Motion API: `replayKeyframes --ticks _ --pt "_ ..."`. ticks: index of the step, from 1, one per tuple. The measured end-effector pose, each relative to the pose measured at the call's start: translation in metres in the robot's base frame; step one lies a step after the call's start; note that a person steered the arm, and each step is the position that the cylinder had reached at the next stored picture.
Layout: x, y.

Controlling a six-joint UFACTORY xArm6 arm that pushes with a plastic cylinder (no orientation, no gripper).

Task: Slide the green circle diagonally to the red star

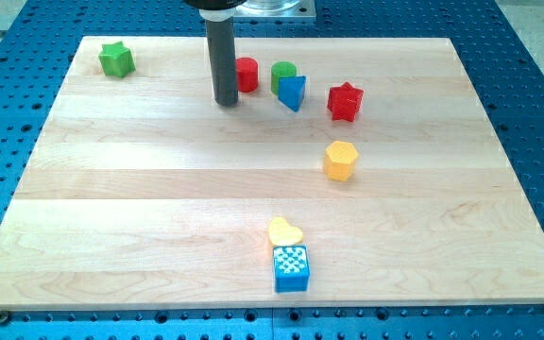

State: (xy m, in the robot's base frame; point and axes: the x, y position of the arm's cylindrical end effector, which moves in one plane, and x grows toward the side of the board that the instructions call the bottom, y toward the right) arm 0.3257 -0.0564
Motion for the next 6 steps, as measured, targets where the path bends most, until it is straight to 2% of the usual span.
replayKeyframes --ticks 2,5,6 --pt "-0.069 0.051" --pt "-0.069 0.011" --pt "-0.069 0.052"
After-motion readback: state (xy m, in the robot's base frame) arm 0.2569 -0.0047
